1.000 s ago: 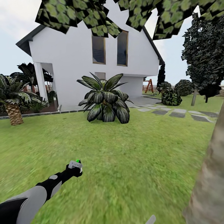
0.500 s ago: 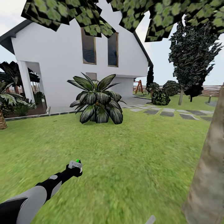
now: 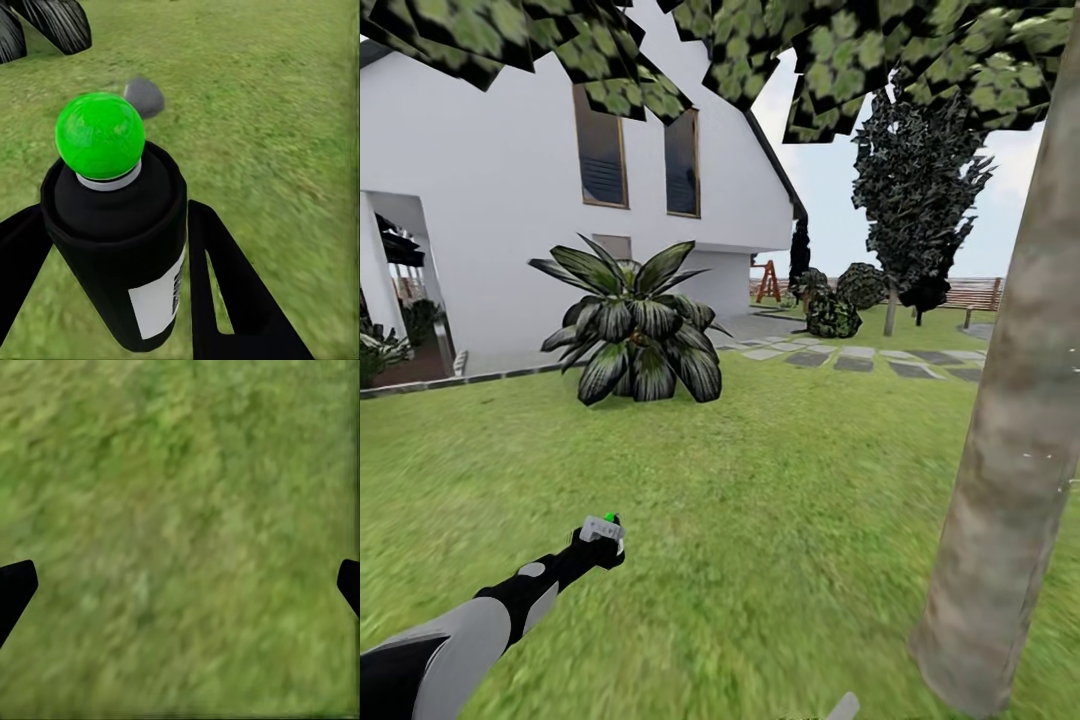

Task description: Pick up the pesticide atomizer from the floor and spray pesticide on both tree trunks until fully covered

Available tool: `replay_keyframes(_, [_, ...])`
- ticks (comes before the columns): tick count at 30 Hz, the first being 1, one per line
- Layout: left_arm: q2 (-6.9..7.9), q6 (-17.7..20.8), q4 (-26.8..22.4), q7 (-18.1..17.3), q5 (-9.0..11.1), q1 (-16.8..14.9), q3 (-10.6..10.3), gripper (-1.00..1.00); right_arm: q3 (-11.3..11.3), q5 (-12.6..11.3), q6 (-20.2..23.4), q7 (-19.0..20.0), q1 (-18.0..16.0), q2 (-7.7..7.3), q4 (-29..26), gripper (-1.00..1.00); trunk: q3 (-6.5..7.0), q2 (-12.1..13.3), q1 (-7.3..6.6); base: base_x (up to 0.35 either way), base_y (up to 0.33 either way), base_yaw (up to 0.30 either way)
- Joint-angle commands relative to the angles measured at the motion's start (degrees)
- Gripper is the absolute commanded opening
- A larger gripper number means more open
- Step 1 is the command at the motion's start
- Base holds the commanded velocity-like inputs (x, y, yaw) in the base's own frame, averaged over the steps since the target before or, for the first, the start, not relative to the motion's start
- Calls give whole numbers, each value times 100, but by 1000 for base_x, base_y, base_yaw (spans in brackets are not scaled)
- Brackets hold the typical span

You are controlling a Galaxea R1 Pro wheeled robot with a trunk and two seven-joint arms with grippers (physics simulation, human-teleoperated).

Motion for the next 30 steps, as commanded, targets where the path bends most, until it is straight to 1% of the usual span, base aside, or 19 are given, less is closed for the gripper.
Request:
replay_keyframes(1, [0,-2,-1,5,1,0,5,-100,0,0,0,0,1,1,0,100,1,0,0,0,1,-294])
replay_keyframes(24, [-10,-2,5,-1,1,0,4,-100,0,0,18,9,2,-1,0,100,3,0,0,0,0,-299])
replay_keyframes(27, [-11,-2,2,-1,1,0,4,-100,0,1,18,9,2,-5,0,100,3,0,0,105,2,-300])
replay_keyframes(30, [-14,-2,0,-3,1,0,4,-100,0,2,18,9,2,0,0,100,0,0,0,260,42,-300])
